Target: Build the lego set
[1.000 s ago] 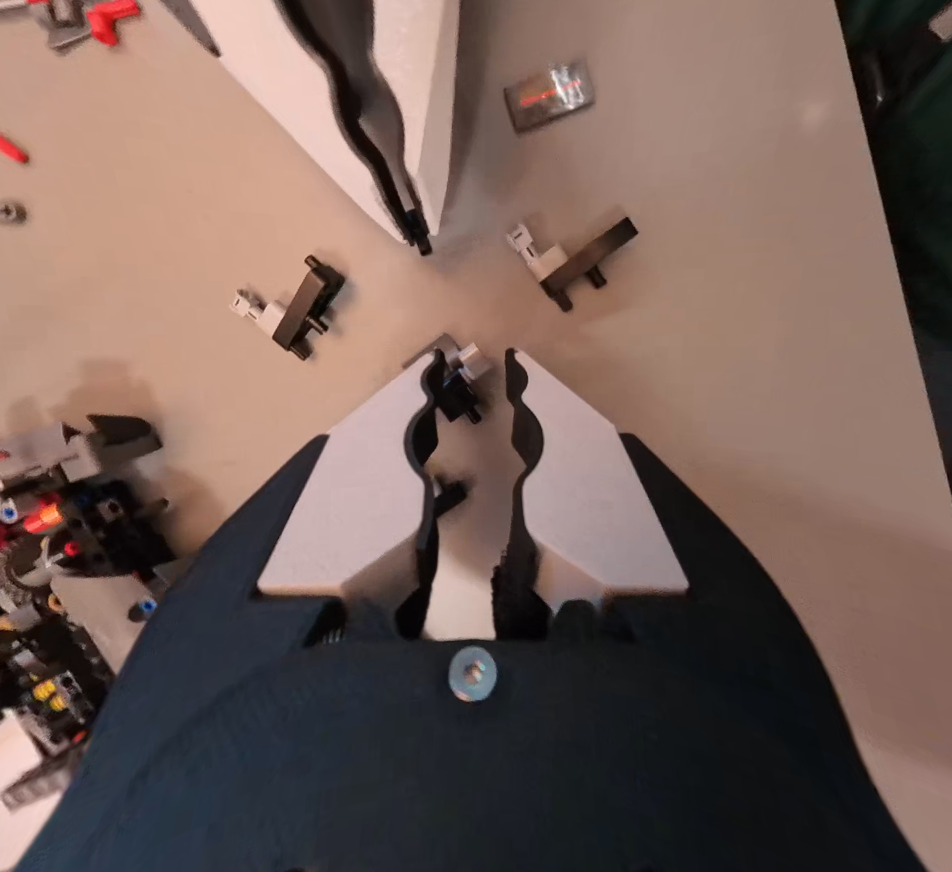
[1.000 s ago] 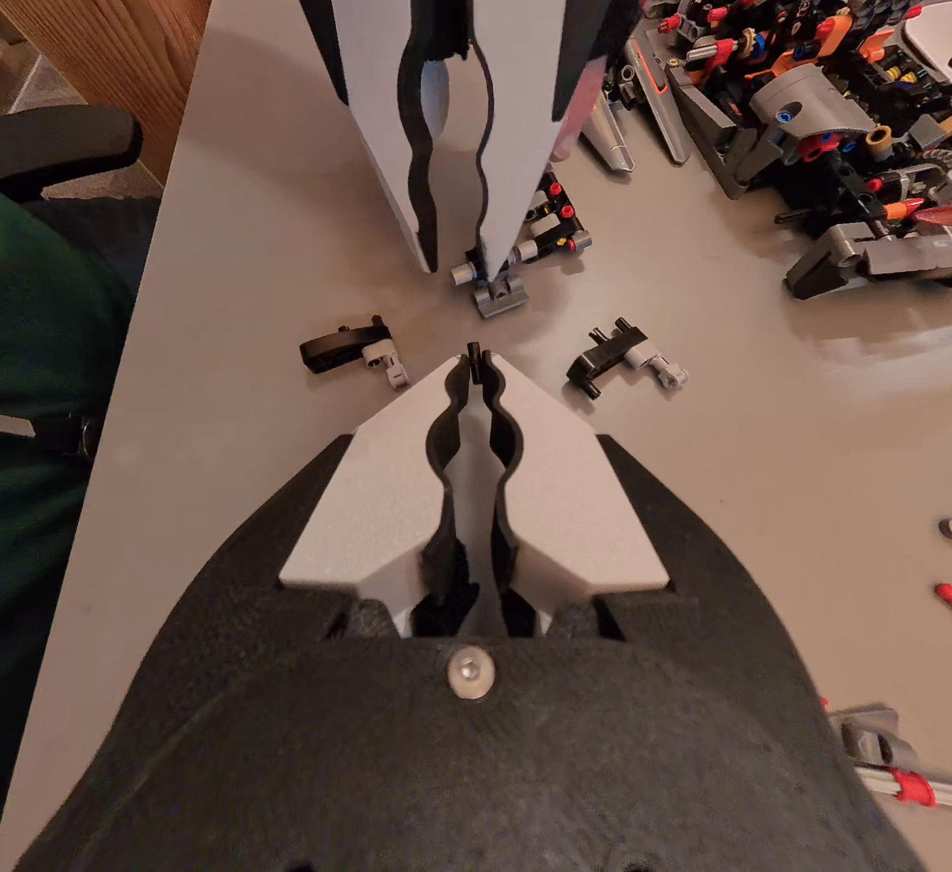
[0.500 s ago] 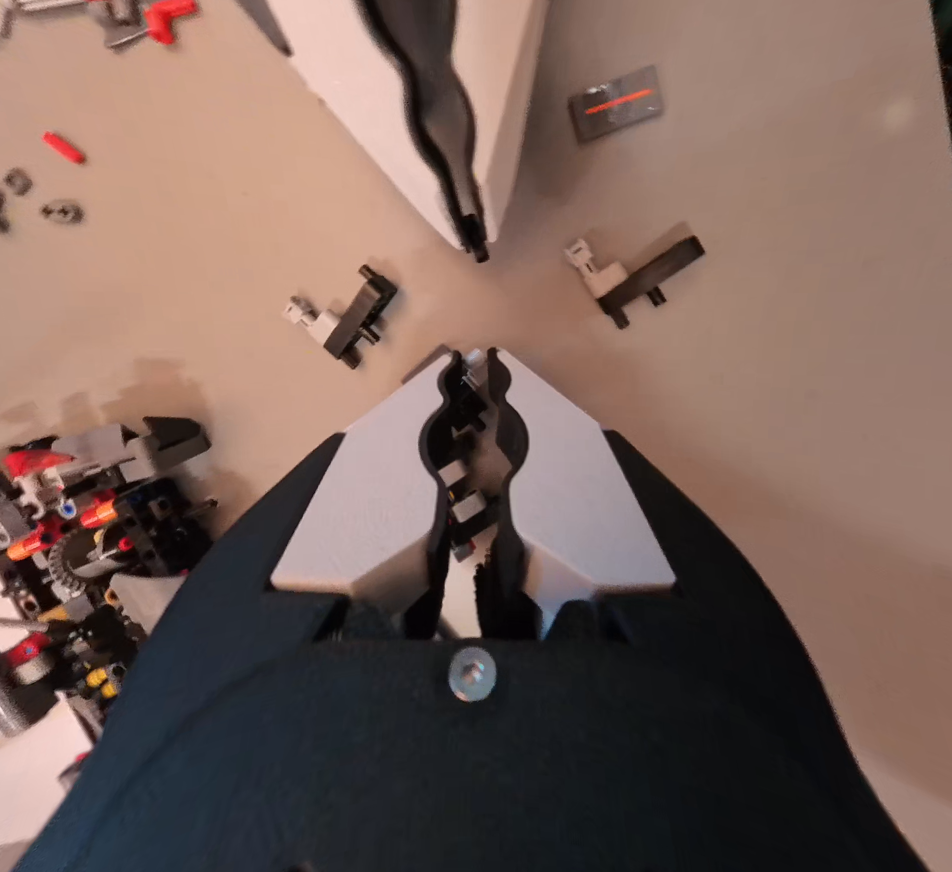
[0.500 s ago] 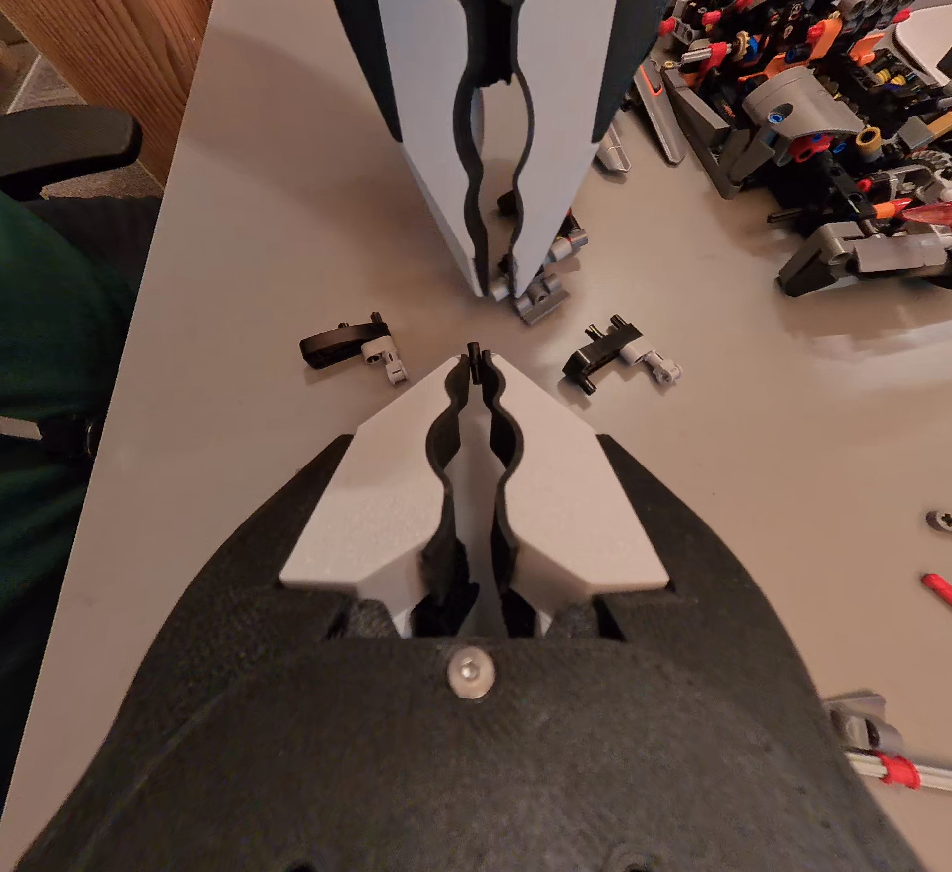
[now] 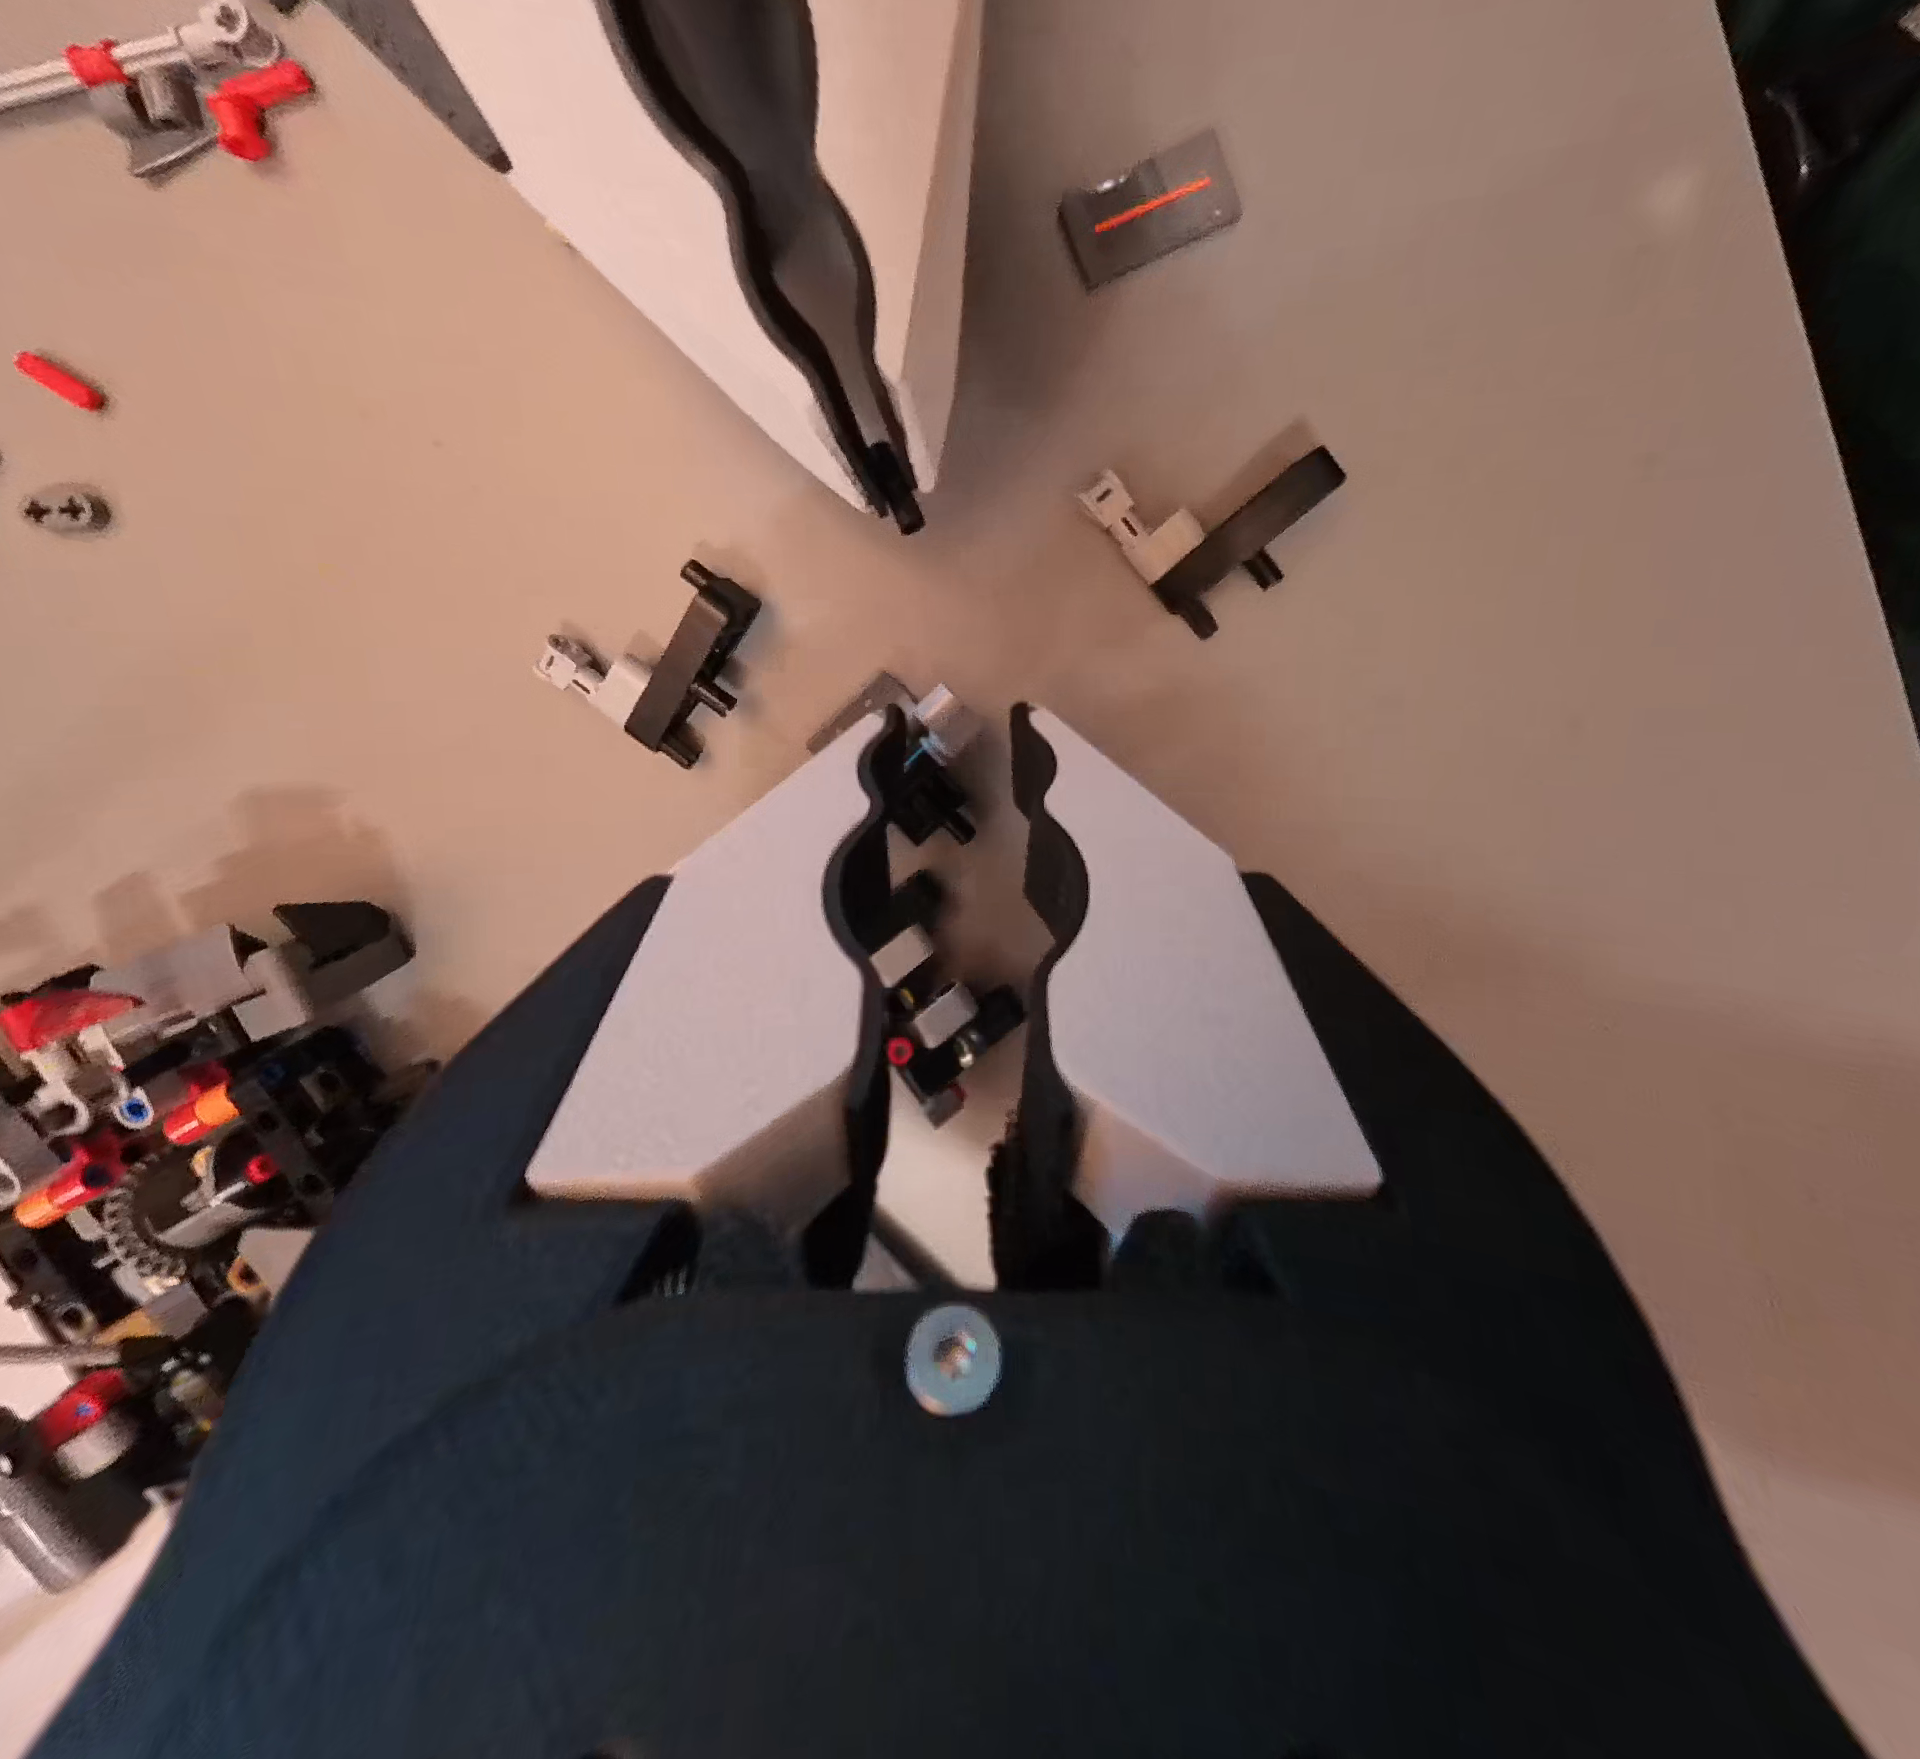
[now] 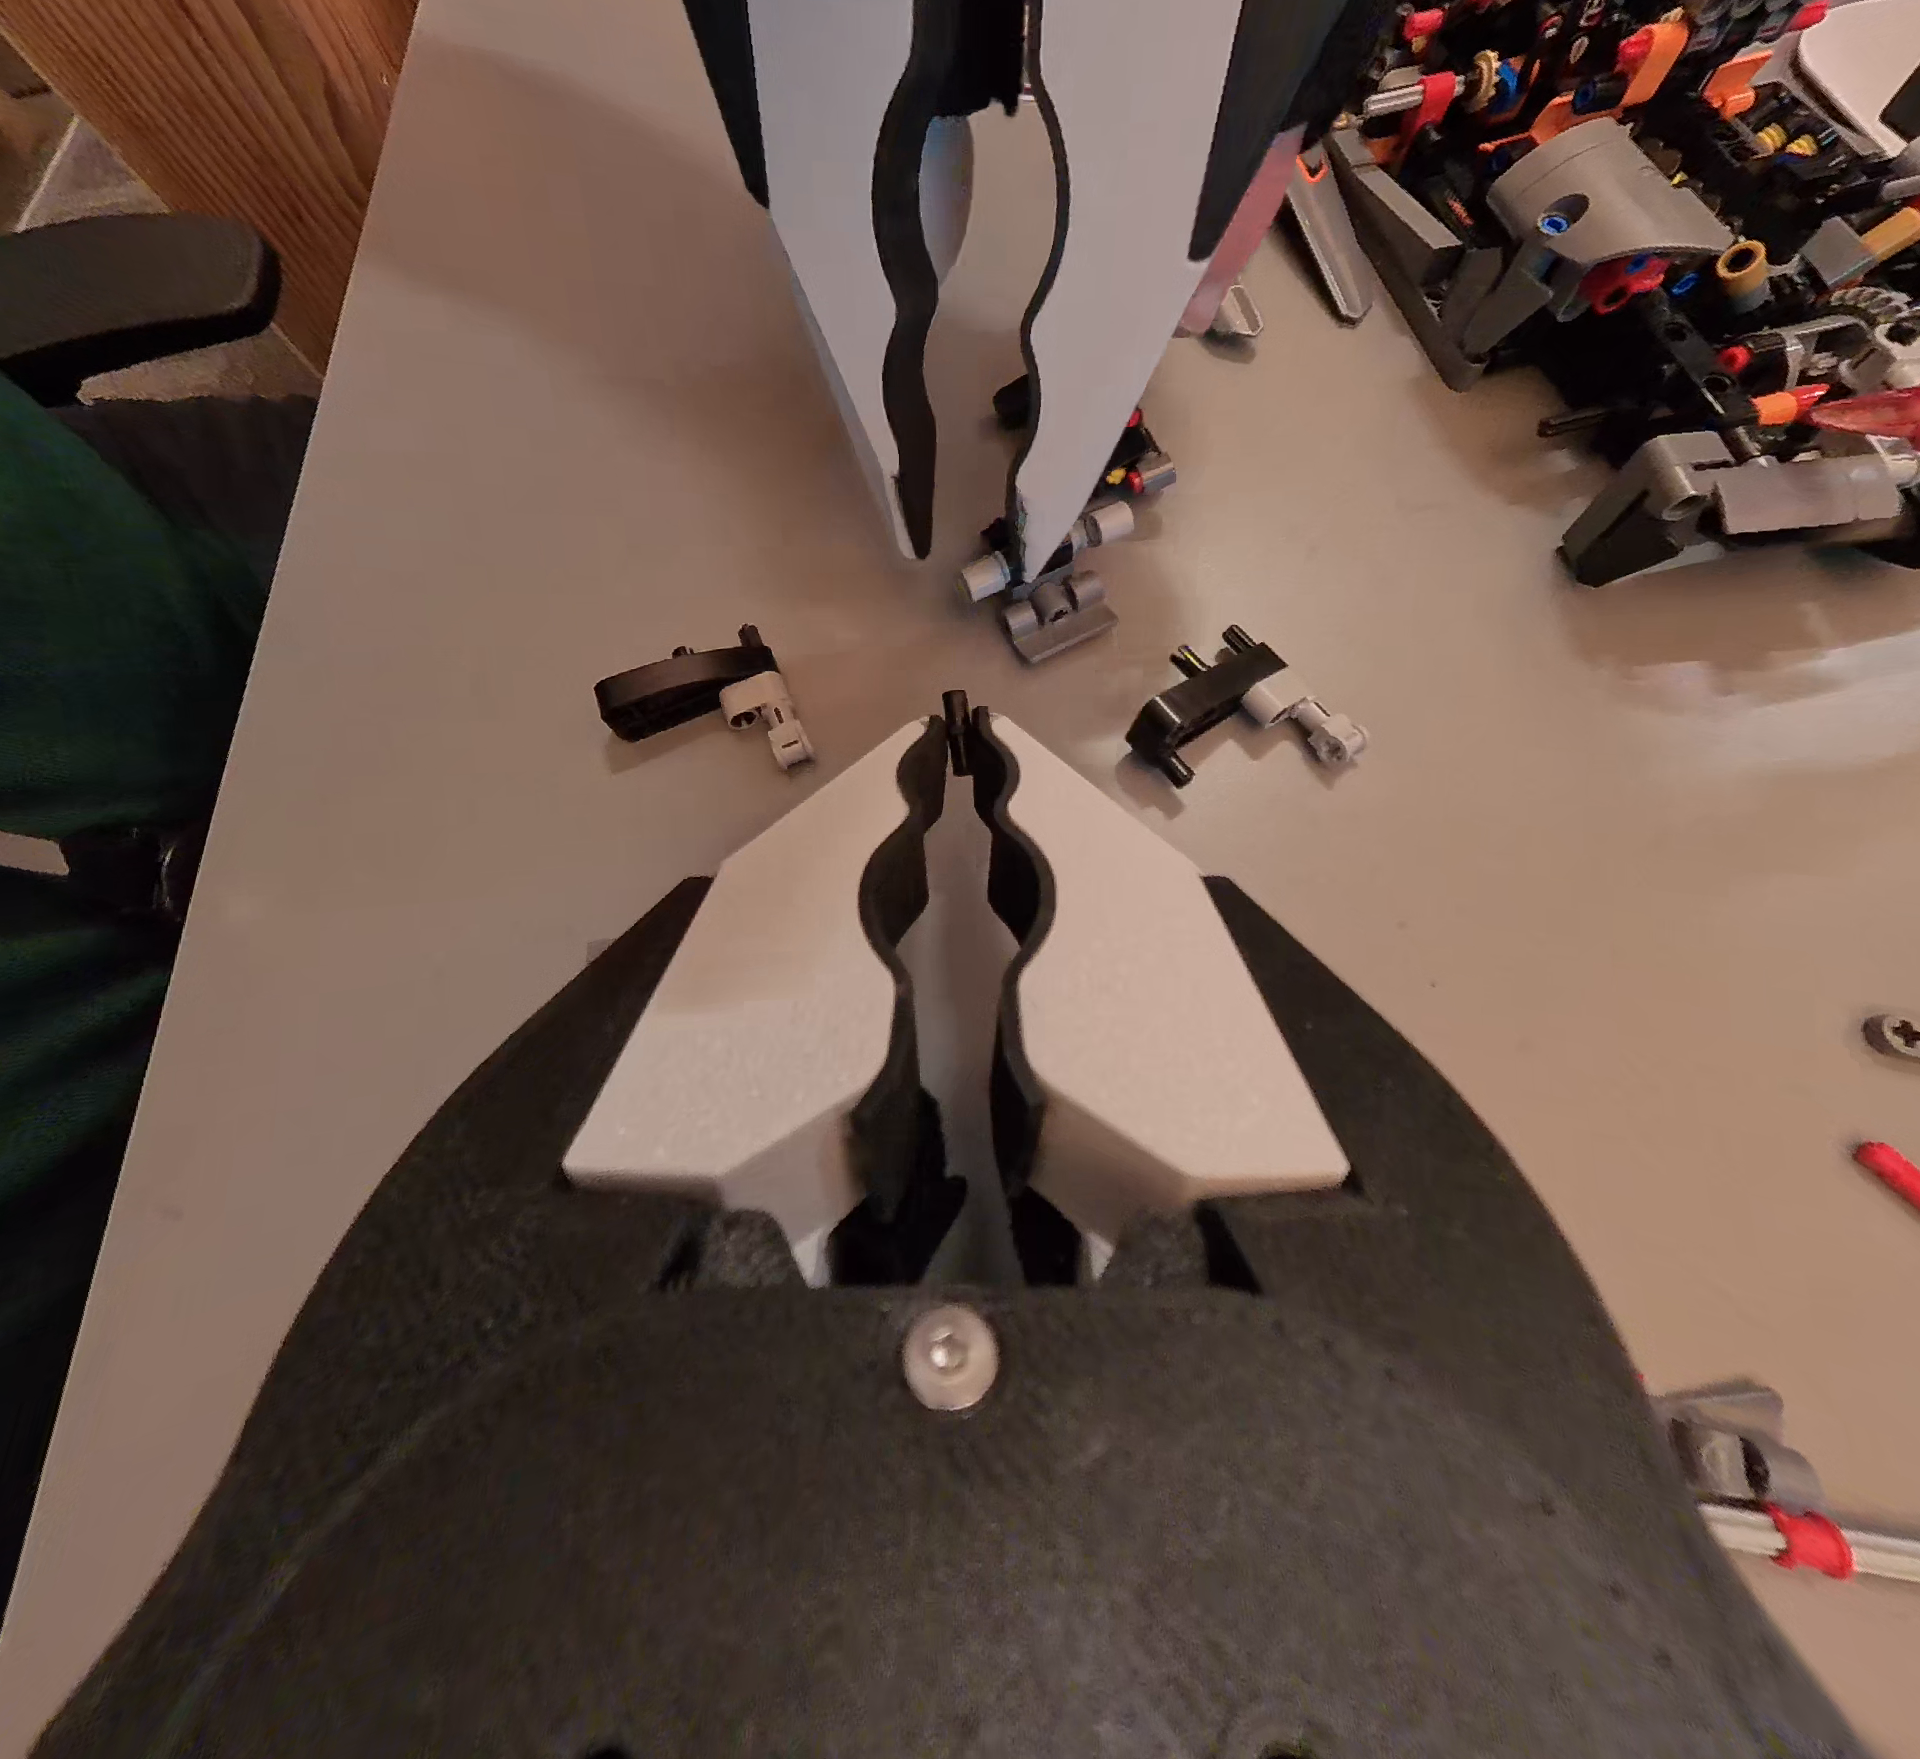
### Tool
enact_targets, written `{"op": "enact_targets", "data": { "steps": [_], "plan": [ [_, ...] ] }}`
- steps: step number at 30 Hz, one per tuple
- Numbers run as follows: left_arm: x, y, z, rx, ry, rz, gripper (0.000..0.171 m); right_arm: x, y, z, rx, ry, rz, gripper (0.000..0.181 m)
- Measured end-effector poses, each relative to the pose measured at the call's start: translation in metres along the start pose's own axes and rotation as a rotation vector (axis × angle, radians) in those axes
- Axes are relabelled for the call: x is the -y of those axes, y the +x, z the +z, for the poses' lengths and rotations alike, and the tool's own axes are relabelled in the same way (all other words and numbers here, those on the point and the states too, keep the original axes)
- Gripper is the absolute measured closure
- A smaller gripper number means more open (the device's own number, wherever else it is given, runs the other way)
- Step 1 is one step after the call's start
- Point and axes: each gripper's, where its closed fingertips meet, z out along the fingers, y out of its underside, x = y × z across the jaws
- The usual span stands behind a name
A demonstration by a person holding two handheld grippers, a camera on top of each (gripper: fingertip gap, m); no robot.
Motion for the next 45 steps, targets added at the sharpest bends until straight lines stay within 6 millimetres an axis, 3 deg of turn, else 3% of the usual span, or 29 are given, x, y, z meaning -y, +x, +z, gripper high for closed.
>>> {"op": "enact_targets", "data": {
  "steps": [8, 15, 23, 31, 40, 45],
  "plan": [
    [-0.001, -0.004, 0.005, -0.085, -0.096, 0.120, 0.159, 0.001, 0.000, -0.002, 0.003, 0.006, 0.001, 0.179],
    [-0.001, -0.004, 0.011, -0.085, -0.093, 0.090, 0.165, 0.001, 0.001, -0.004, 0.002, 0.011, 0.008, 0.179],
    [0.004, -0.022, 0.005, 0.116, 0.057, -0.103, 0.166, 0.002, 0.004, -0.003, -0.009, 0.020, 0.025, 0.179],
    [0.038, -0.029, -0.027, 0.321, 0.447, -0.348, 0.167, 0.023, 0.009, -0.012, -0.043, 0.139, 0.052, 0.179],
    [0.032, -0.020, -0.016, 0.392, 0.435, -0.355, 0.167, 0.021, 0.014, -0.010, -0.087, 0.119, 0.031, 0.179],
    [0.029, -0.024, -0.009, 0.414, 0.392, -0.342, 0.167, 0.017, 0.015, -0.007, -0.098, 0.091, 0.025, 0.179]
  ]
}}
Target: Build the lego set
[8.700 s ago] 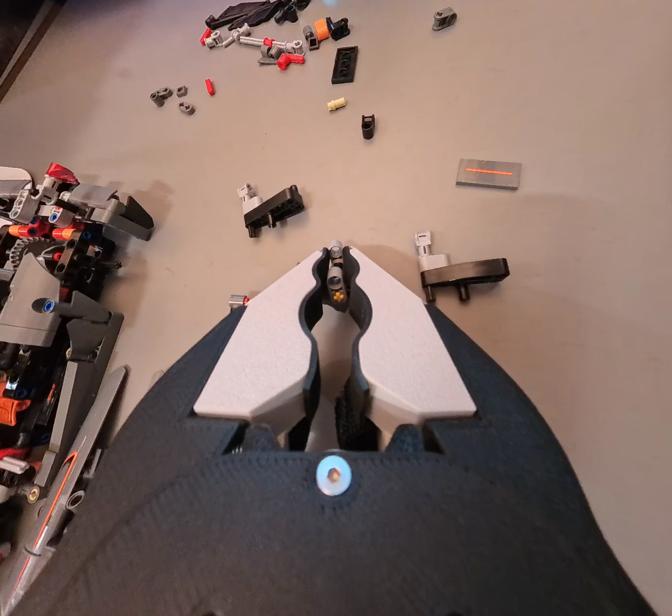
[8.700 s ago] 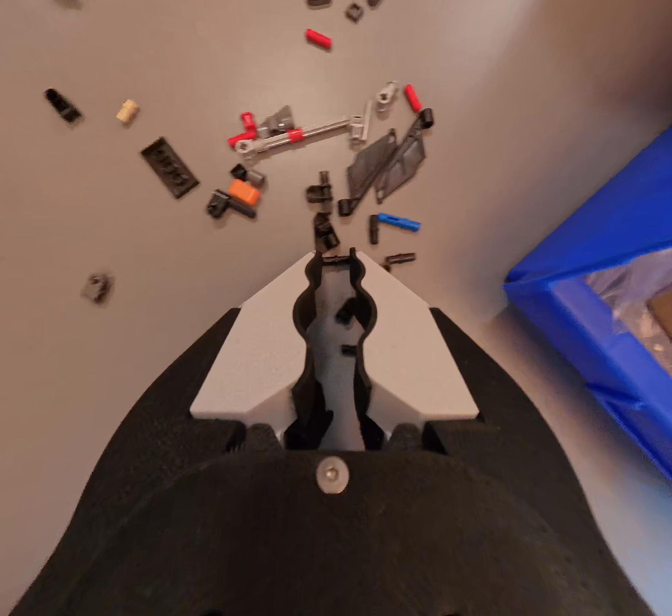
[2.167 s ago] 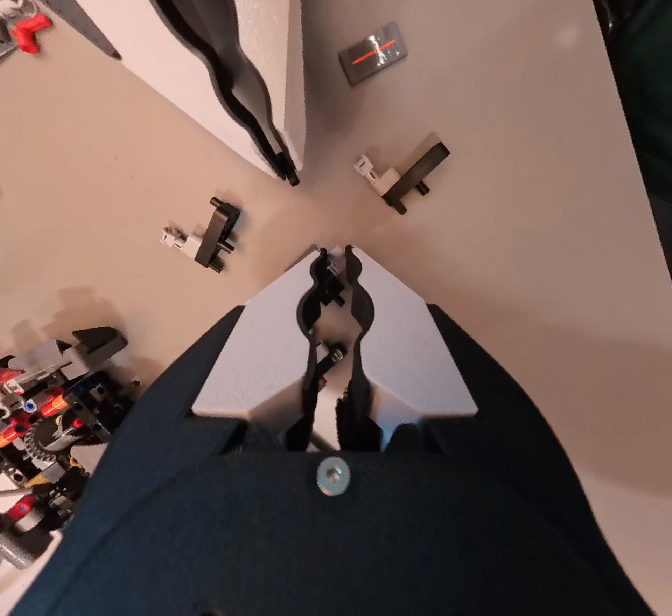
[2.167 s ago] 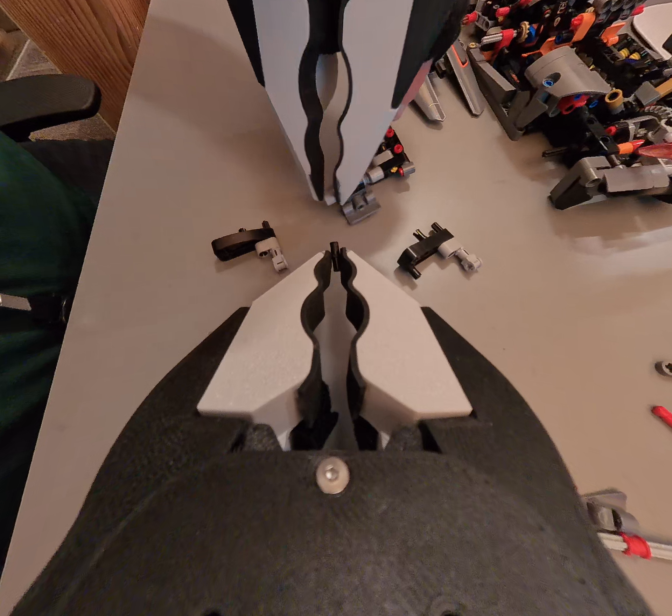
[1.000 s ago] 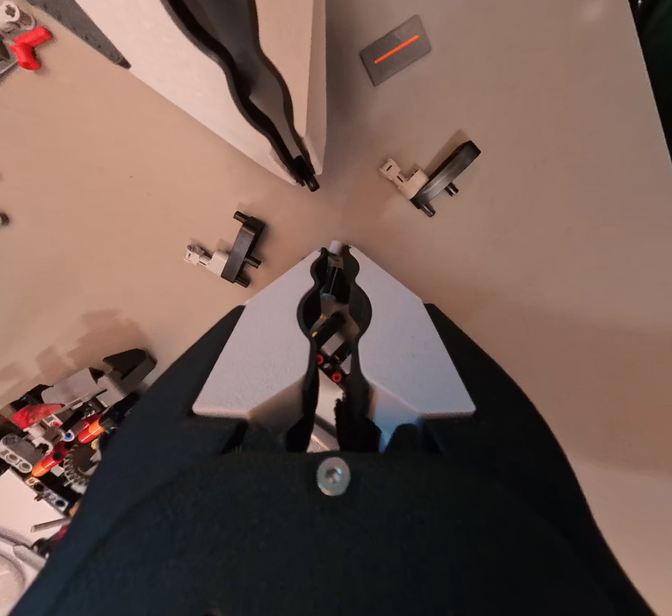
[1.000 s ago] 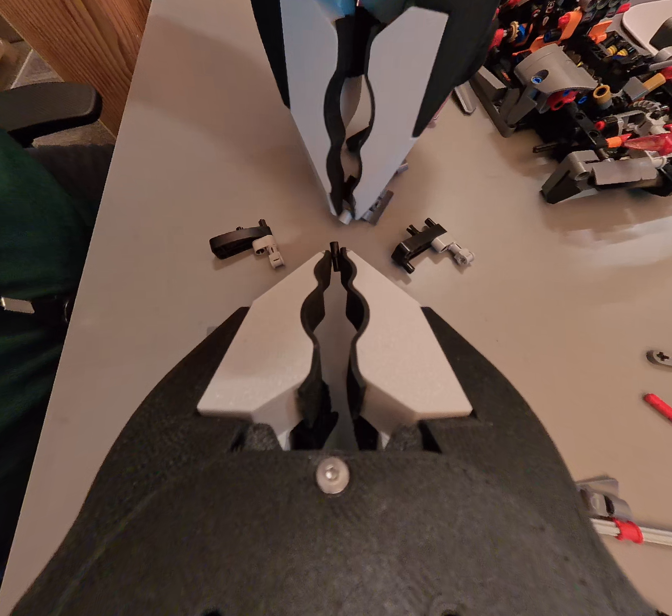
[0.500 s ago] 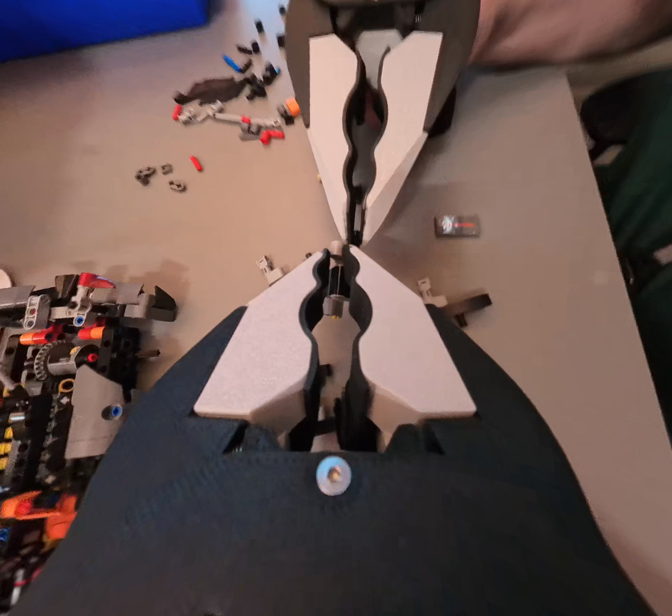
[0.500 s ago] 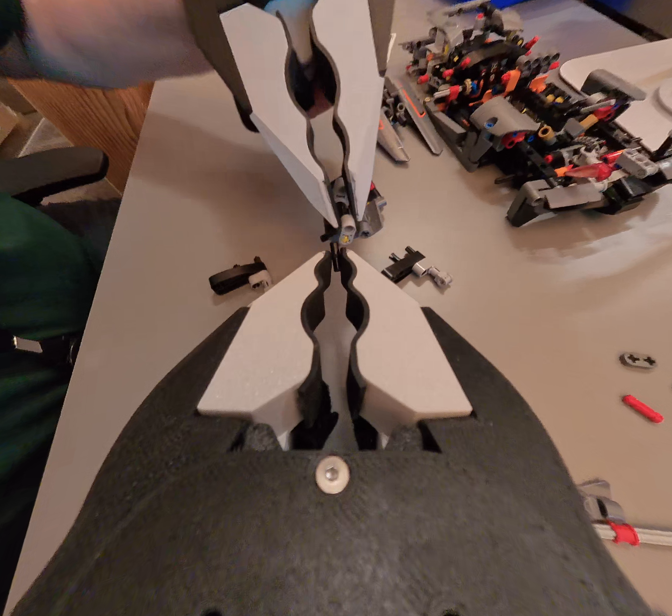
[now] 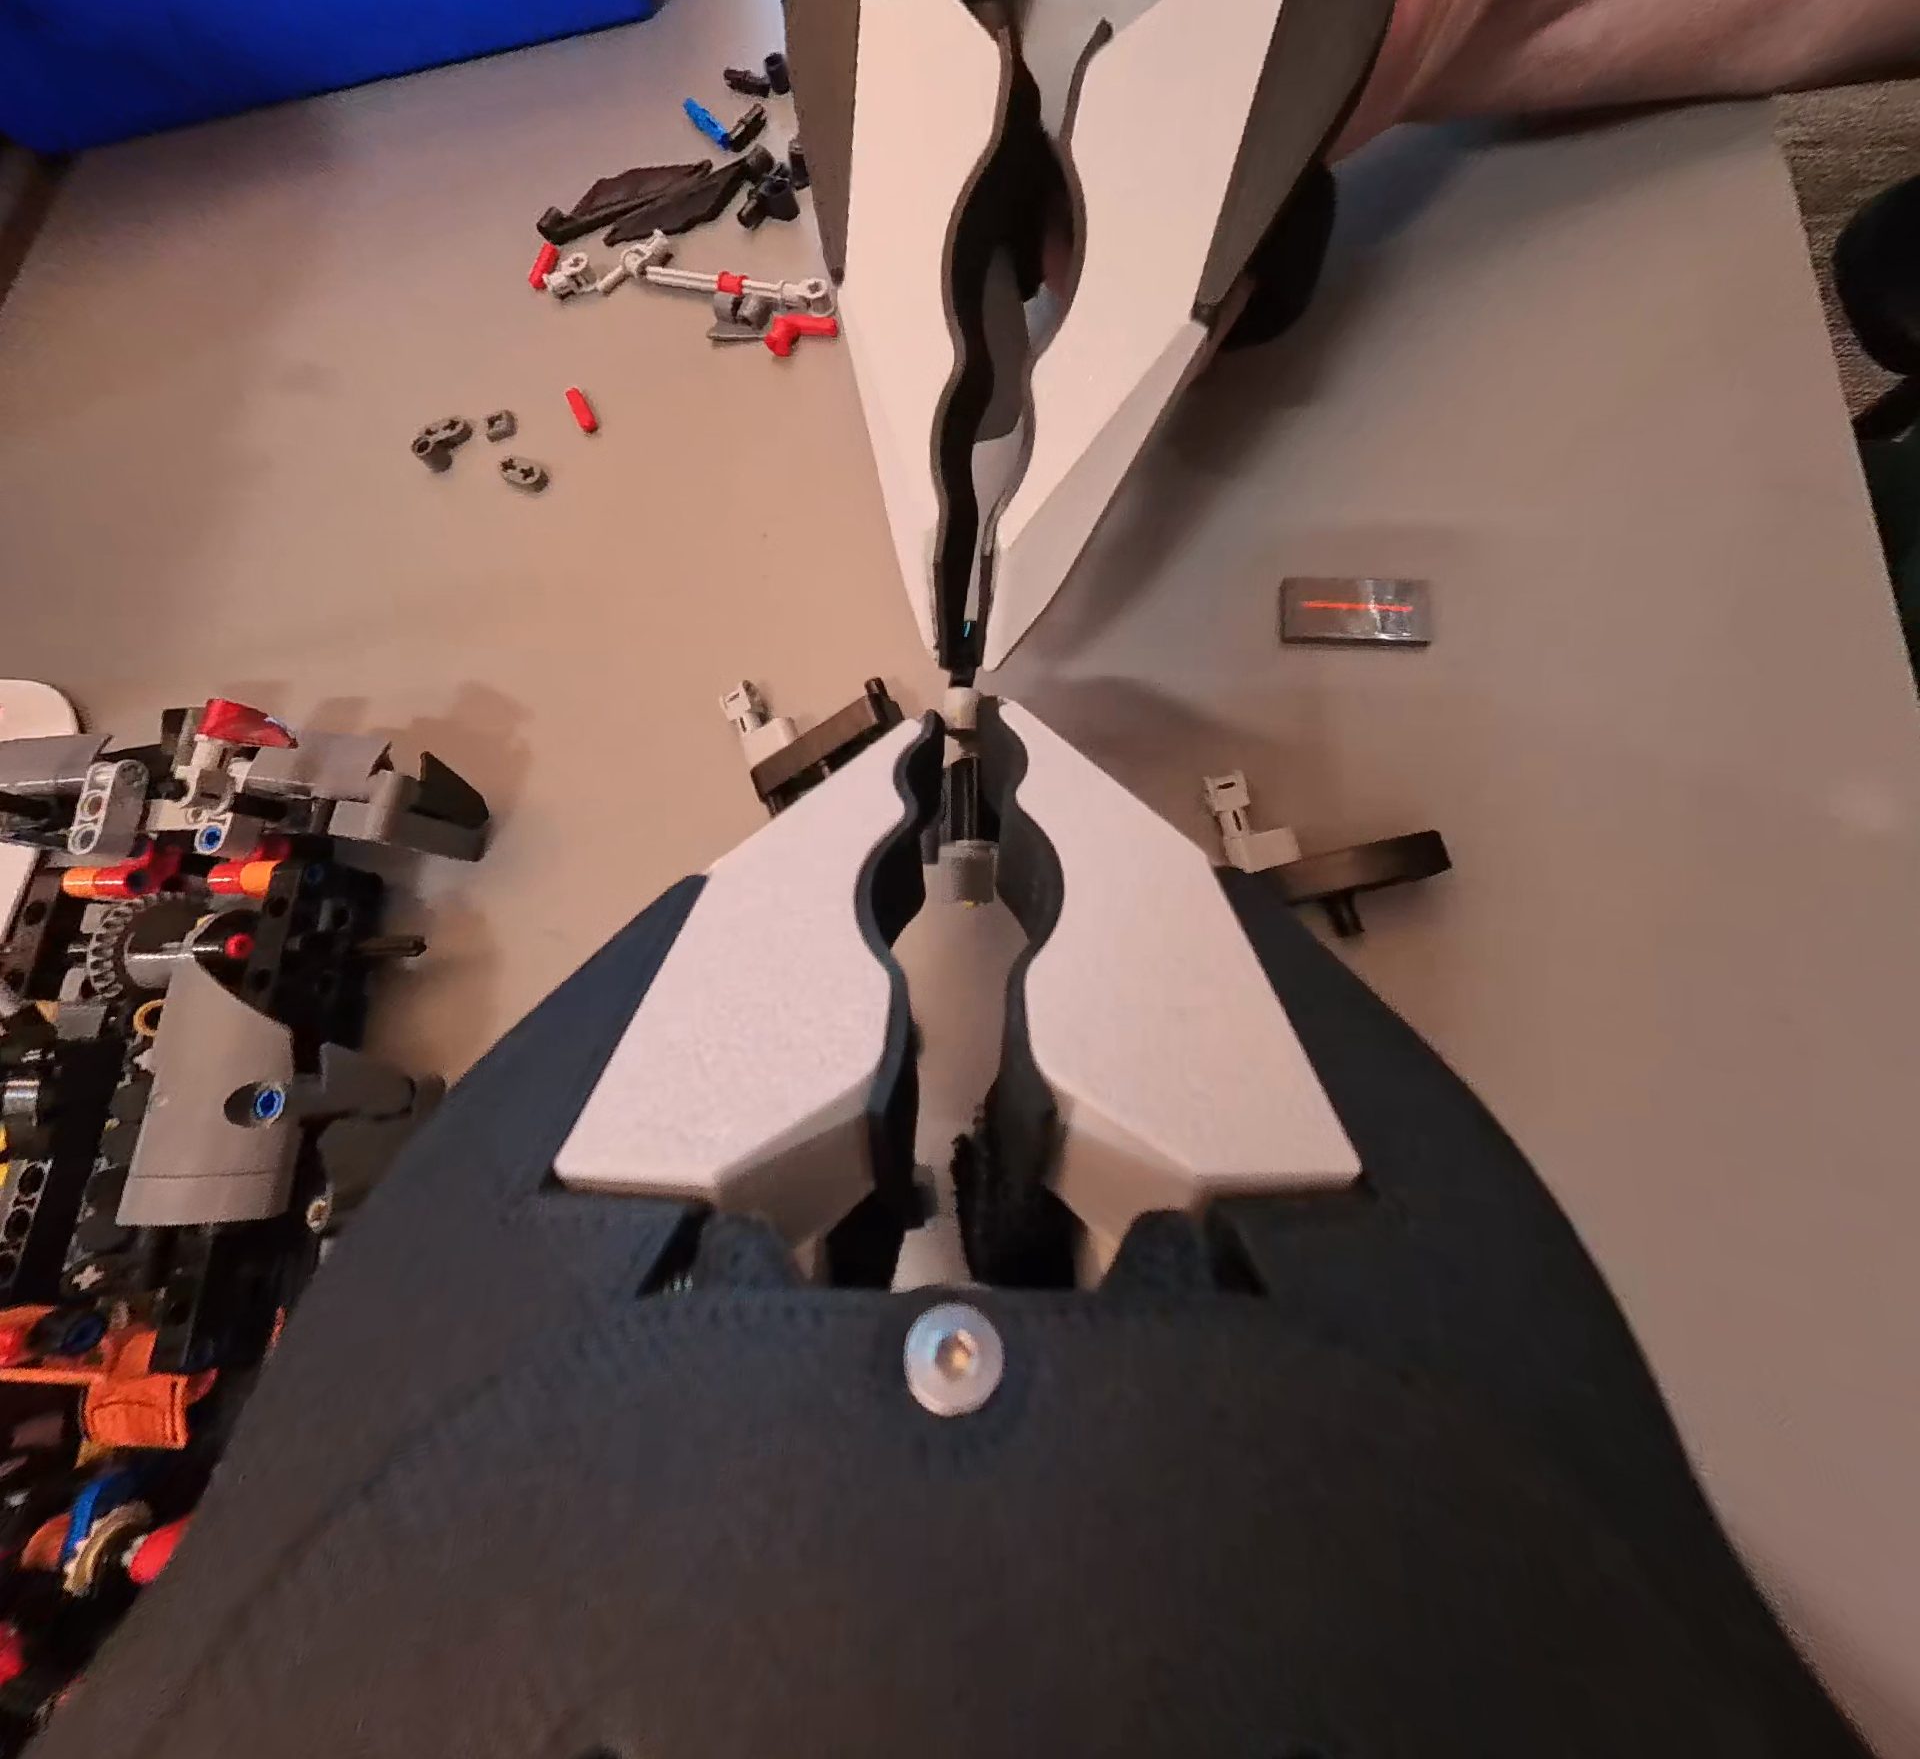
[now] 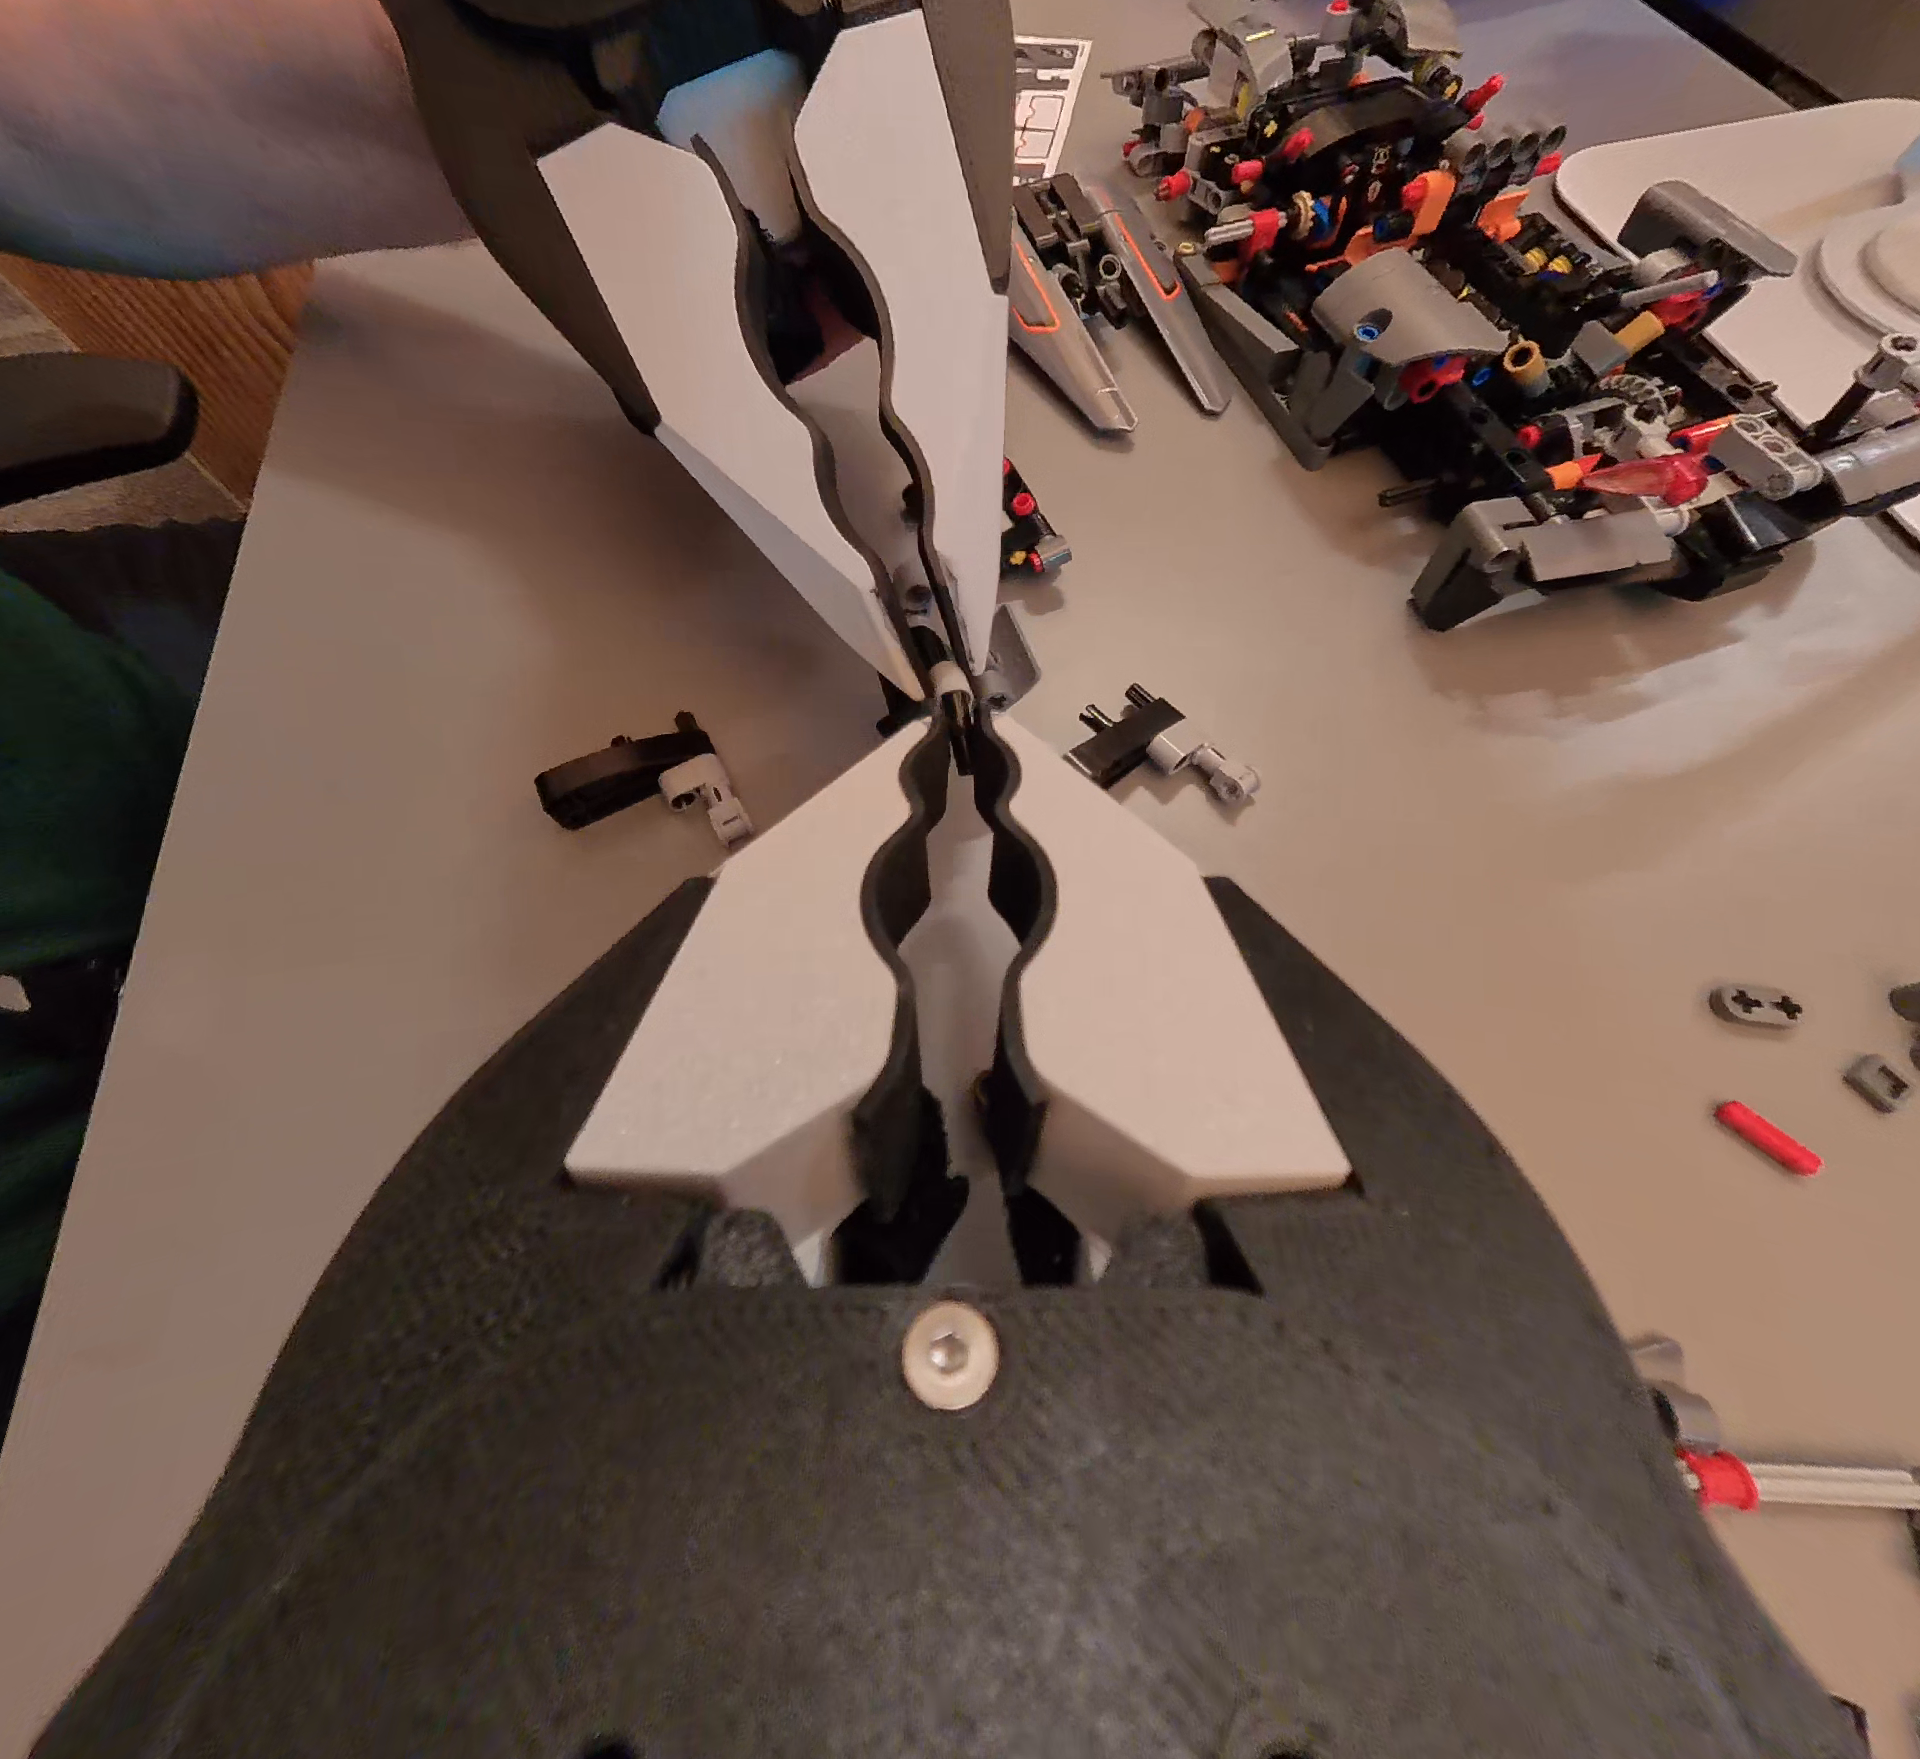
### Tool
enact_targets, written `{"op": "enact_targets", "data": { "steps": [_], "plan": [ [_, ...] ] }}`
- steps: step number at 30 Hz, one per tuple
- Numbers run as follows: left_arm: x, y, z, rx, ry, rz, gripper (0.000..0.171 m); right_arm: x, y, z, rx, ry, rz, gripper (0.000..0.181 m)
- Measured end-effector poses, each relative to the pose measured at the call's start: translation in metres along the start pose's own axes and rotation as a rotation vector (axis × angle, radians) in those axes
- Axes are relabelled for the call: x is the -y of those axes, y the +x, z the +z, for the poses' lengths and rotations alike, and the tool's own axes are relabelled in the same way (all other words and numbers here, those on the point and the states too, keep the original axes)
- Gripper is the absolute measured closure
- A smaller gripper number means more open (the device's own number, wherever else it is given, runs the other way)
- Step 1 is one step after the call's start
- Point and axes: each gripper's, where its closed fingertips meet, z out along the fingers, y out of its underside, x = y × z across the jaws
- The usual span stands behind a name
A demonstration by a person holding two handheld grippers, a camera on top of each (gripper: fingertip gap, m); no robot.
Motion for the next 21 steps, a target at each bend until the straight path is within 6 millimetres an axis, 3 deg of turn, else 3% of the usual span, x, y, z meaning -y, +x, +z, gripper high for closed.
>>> {"op": "enact_targets", "data": {
  "steps": [21],
  "plan": [
    [-0.008, -0.001, 0.011, 0.072, -0.146, 0.104, 0.167, -0.015, 0.006, 0.007, -0.137, -0.150, -0.143, 0.179]
  ]
}}
